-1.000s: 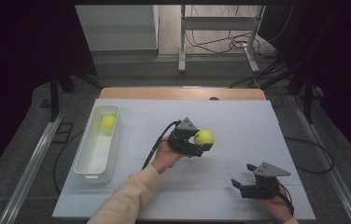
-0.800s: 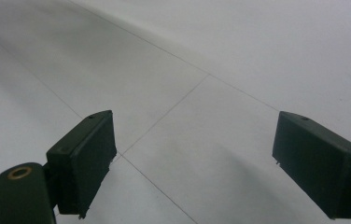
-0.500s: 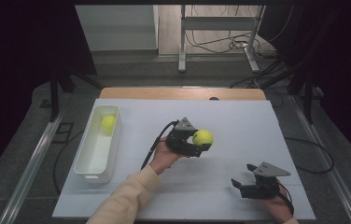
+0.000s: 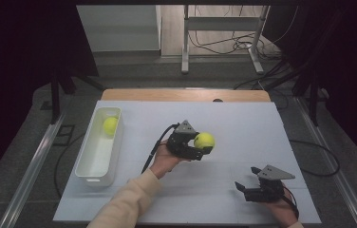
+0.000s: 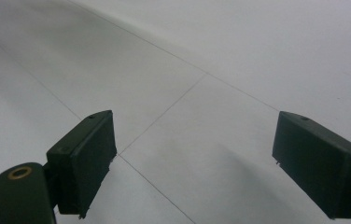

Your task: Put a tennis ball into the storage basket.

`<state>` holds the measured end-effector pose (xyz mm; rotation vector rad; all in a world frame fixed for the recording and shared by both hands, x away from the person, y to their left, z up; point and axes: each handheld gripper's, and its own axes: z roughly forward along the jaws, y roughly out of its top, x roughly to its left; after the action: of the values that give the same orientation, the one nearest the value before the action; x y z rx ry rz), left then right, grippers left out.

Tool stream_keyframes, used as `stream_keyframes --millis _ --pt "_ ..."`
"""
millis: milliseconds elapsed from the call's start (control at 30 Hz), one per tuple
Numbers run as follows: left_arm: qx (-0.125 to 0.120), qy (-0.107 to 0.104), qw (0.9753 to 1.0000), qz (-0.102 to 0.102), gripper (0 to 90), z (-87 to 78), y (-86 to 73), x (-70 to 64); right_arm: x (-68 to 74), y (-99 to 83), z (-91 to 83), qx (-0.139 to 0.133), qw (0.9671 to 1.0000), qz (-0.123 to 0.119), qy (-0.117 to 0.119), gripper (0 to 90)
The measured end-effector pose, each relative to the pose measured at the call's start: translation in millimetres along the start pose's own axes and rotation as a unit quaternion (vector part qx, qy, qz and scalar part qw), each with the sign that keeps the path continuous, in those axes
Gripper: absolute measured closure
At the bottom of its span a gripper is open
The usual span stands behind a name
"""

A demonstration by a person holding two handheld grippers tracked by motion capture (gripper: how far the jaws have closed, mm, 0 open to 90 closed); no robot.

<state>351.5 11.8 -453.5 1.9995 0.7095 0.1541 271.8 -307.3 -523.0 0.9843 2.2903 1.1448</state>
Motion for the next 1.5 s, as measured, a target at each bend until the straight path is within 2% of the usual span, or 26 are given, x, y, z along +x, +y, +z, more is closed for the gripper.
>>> stream_keyframes --millis 300,733,1500 --pt "-0.007 0.005 1.0 0.0 26.6 -8.8 -2.2 0.6 -0.3 0.0 0.1 0.0 1.0 0.001 -0.002 13.8" --pt "-0.015 0.015 0.9997 -0.01 26.6 -24.3 -9.9 6.8 -0.1 0.0 0.1 -0.002 1.0 0.001 -0.001 13.8" --pt "-0.023 0.027 0.9992 -0.016 26.6 -39.7 -17.4 10.5 -0.3 0.3 -0.7 -0.002 1.0 0.002 -0.001 13.9"
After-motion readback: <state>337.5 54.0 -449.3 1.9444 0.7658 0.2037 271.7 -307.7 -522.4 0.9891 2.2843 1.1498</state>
